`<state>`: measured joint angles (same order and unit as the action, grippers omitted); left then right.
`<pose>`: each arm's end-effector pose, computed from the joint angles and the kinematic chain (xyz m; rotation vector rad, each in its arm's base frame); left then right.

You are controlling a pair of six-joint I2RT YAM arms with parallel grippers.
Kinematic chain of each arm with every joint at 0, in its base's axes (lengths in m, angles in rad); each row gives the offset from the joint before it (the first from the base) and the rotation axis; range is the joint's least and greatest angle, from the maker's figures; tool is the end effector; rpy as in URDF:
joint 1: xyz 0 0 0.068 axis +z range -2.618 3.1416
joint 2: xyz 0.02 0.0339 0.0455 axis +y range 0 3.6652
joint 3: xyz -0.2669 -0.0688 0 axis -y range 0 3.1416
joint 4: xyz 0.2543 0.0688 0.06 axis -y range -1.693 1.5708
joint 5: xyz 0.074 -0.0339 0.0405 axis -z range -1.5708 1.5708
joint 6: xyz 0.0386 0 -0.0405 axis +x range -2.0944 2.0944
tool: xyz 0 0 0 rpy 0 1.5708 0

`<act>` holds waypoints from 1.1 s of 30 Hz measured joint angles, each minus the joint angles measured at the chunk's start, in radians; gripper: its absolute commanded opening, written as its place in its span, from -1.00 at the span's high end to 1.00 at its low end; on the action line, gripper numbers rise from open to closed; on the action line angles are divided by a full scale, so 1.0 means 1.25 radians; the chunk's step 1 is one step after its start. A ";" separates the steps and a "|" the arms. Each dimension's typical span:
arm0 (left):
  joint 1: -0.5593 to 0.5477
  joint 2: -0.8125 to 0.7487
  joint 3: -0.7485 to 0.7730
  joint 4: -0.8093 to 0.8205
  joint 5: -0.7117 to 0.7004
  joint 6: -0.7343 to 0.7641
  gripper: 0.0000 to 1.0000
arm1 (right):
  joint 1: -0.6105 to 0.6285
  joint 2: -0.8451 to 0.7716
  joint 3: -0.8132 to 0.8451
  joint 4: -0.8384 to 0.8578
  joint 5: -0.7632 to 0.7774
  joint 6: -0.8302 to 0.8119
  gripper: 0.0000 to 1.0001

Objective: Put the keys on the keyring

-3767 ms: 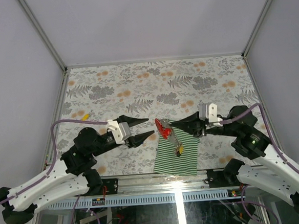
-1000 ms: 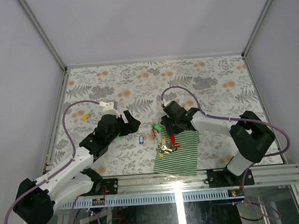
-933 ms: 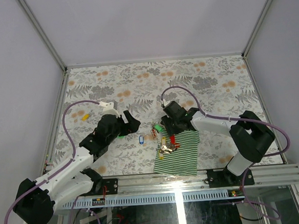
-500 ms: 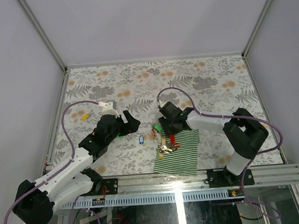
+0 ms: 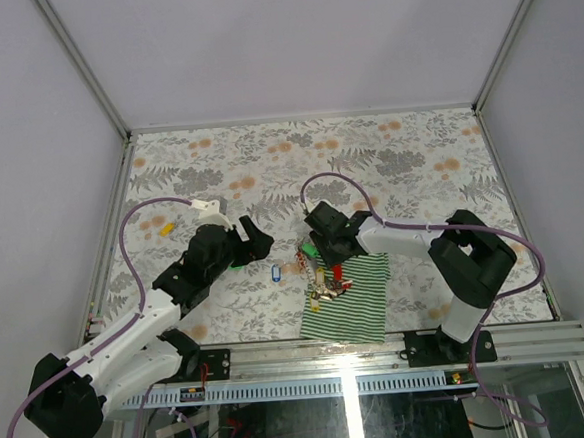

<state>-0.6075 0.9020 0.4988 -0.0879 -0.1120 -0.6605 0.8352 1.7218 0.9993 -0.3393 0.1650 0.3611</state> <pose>0.1757 -0.1169 0.2253 -0.1277 2.1227 -0.6584 0.2363 0.2517 0.1563 -0.5611 2.5629 0.2050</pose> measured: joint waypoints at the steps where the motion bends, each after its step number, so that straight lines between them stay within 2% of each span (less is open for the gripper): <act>1: 0.000 -0.001 0.000 -0.001 0.000 -0.001 -0.64 | 0.000 0.000 0.000 0.001 0.000 0.001 0.55; 11: 0.000 -0.003 0.000 -0.003 0.009 -0.010 -0.64 | -0.028 -0.092 -0.087 0.038 -0.046 0.031 0.69; 16: 0.000 -0.006 0.000 0.007 0.040 -0.016 -0.64 | -0.084 -0.180 -0.131 0.056 -0.108 0.049 0.70; 27: 0.000 -0.011 0.000 0.088 0.125 -0.019 -0.62 | -0.115 -0.321 -0.214 0.149 -0.184 0.081 0.81; 33: 0.000 -0.021 0.008 0.092 0.132 -0.019 -0.62 | -0.198 -0.414 -0.284 0.216 -0.237 0.152 0.86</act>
<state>-0.6075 0.8753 0.5087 0.0265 0.0528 -0.6838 0.5873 1.2045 0.6445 -0.0692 -0.1307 0.5507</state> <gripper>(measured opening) 0.811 0.392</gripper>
